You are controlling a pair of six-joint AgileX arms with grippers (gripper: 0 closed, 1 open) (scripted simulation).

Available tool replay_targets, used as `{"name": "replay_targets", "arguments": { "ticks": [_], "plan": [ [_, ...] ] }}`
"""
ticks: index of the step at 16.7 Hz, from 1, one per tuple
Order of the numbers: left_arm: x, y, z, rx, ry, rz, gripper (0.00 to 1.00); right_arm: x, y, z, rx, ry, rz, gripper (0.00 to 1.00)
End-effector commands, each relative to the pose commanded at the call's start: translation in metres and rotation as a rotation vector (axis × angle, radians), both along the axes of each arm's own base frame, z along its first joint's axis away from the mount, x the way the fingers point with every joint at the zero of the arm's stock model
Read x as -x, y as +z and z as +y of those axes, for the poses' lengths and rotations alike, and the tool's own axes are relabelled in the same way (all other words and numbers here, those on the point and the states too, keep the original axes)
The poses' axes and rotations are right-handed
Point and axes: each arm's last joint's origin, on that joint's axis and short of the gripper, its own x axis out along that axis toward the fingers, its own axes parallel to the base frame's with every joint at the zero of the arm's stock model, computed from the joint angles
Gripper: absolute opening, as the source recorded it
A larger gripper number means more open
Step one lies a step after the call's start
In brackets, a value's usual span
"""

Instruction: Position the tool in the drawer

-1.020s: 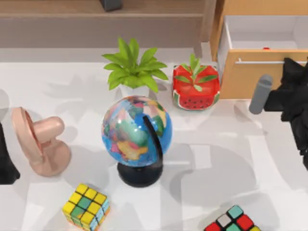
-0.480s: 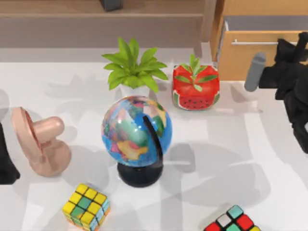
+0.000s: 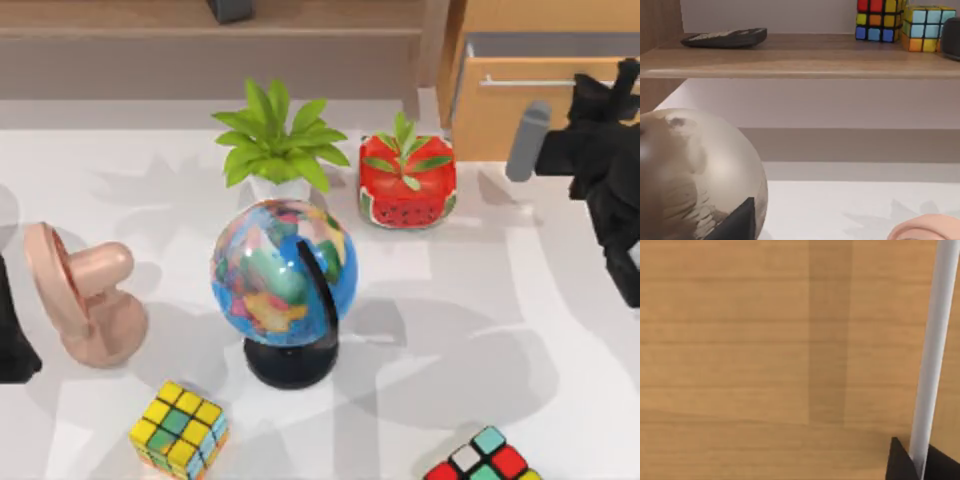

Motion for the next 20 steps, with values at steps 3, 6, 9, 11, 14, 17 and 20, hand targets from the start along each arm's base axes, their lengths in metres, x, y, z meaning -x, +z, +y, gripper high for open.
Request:
{"name": "replay_targets", "arguments": {
  "ticks": [3,6,9,11,14,17,20],
  "plan": [
    [0.0,0.0,0.0,0.0,0.0,0.0,1.0,-0.021,-0.001,0.001,0.001,0.003,0.003,0.0],
    [0.0,0.0,0.0,0.0,0.0,0.0,1.0,-0.043,-0.002,0.001,0.002,0.005,0.006,0.0],
    [0.0,0.0,0.0,0.0,0.0,0.0,1.0,-0.055,-0.001,0.0,0.001,0.005,0.005,0.0],
    [0.0,0.0,0.0,0.0,0.0,0.0,1.0,-0.055,-0.001,0.0,0.001,0.005,0.005,0.0],
    [0.0,0.0,0.0,0.0,0.0,0.0,1.0,-0.055,-0.001,0.0,0.001,0.005,0.005,0.15],
    [0.0,0.0,0.0,0.0,0.0,0.0,1.0,-0.055,-0.001,0.0,0.001,0.005,0.005,0.38],
    [0.0,0.0,0.0,0.0,0.0,0.0,1.0,-0.055,-0.001,0.0,0.001,0.005,0.005,0.6]
  ]
}}
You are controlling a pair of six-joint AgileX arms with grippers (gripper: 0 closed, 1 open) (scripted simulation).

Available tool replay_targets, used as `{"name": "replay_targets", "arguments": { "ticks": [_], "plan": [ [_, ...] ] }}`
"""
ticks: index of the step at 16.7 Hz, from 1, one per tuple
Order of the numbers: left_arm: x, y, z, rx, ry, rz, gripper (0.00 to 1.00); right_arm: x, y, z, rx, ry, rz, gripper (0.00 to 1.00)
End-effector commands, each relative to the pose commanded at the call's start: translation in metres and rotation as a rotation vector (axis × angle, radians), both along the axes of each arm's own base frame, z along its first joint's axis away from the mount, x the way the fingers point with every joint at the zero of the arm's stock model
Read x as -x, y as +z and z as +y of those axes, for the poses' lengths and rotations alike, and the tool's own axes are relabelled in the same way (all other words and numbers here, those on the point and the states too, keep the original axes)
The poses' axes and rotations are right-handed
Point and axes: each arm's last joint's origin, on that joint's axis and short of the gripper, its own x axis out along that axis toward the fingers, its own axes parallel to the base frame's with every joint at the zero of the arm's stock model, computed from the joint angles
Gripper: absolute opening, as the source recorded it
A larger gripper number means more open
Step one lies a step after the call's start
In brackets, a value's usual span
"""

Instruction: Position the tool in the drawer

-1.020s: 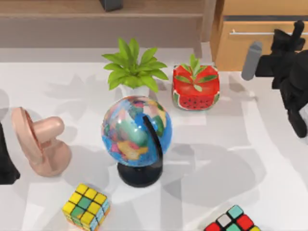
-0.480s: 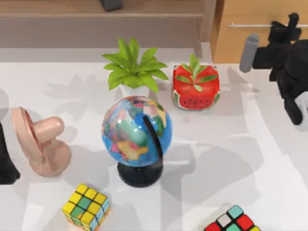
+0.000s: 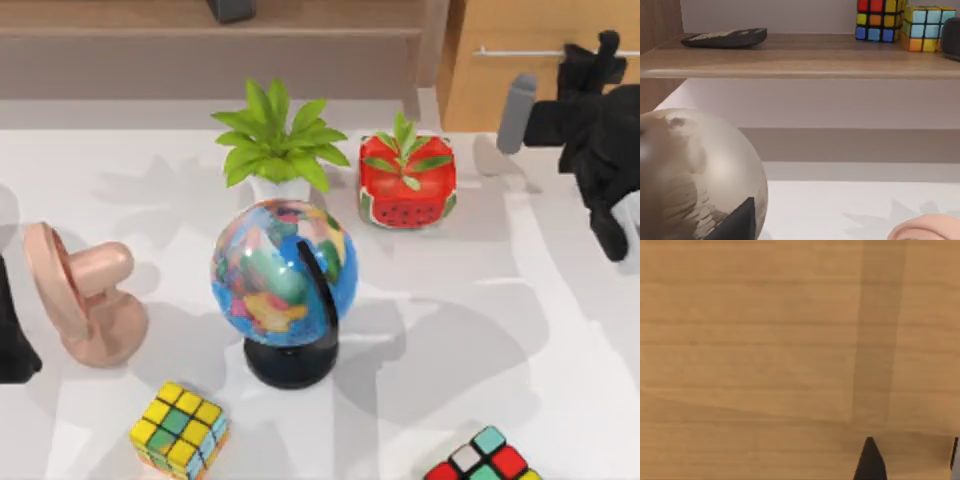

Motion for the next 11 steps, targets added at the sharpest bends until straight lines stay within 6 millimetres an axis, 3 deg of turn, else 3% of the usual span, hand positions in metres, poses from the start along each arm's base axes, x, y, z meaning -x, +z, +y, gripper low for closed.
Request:
{"name": "replay_targets", "arguments": {
  "ticks": [5,11],
  "plan": [
    [0.0,0.0,0.0,0.0,0.0,0.0,1.0,0.0,0.0,0.0,0.0,0.0,0.0,0.98],
    [0.0,0.0,0.0,0.0,0.0,0.0,1.0,0.0,0.0,0.0,0.0,0.0,0.0,1.0]
  ]
}}
